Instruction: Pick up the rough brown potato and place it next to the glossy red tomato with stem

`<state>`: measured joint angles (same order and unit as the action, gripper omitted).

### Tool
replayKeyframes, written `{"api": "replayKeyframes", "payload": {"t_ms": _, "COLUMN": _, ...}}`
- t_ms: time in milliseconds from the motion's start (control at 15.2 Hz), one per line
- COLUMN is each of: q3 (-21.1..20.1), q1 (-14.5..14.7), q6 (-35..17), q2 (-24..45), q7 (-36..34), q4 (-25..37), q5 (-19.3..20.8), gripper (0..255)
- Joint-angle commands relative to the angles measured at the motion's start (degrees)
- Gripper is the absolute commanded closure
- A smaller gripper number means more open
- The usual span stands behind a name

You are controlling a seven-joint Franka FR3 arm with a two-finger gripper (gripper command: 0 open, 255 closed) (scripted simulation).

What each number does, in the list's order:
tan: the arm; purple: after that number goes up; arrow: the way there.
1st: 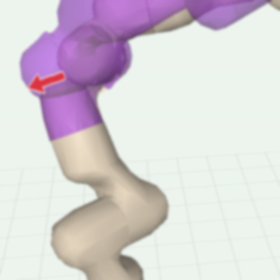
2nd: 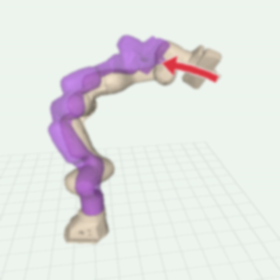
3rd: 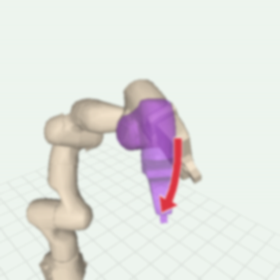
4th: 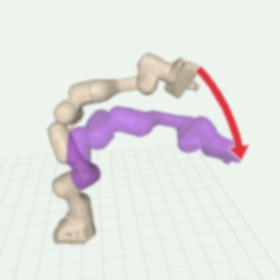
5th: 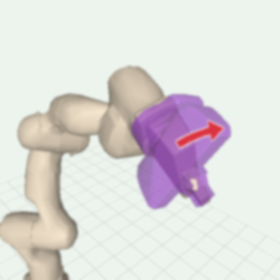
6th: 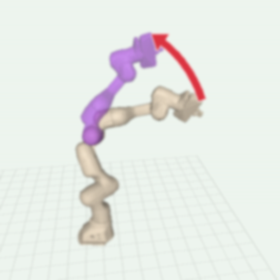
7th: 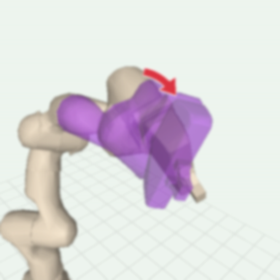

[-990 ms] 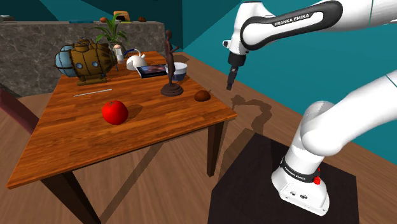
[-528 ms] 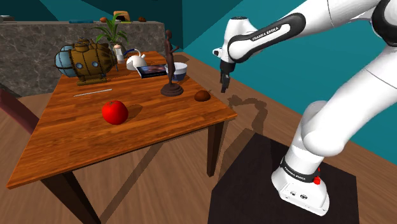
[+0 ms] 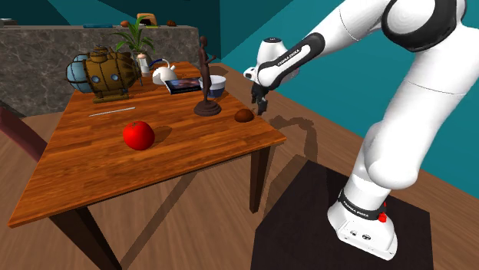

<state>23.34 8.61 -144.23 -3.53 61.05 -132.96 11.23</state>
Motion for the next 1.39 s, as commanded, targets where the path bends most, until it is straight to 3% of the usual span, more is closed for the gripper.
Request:
{"api": "replayKeyframes", "payload": {"t_ms": 0, "q3": 0.61, "q1": 0.20, "q6": -3.00, "q2": 4.82, "q7": 6.22, "q4": 2.91, "q5": -2.03, "gripper": 0}}
{"api": "replayKeyframes", "payload": {"t_ms": 198, "q3": -0.04, "q1": -0.37, "q6": -6.37, "q2": 10.83, "q7": 13.48, "q4": 6.74, "q5": -5.00, "gripper": 0}}
{"api": "replayKeyframes", "payload": {"t_ms": 726, "q3": -1.23, "q1": -1.99, "q6": -10.91, "q2": 16.66, "q7": 15.98, "q4": 7.80, "q5": -8.62, "gripper": 0}}
{"api": "replayKeyframes", "payload": {"t_ms": 1188, "q3": -1.24, "q1": -2.00, "q6": -10.90, "q2": 16.65, "q7": 15.97, "q4": 7.80, "q5": -8.60, "gripper": 0}}
{"api": "replayKeyframes", "payload": {"t_ms": 1254, "q3": -1.24, "q1": -2.00, "q6": -10.90, "q2": 16.65, "q7": 15.97, "q4": 7.80, "q5": -8.60, "gripper": 255}}
{"api": "replayKeyframes", "payload": {"t_ms": 1320, "q3": -1.24, "q1": -1.99, "q6": -10.90, "q2": 16.65, "q7": 15.97, "q4": 7.80, "q5": -8.60, "gripper": 255}}
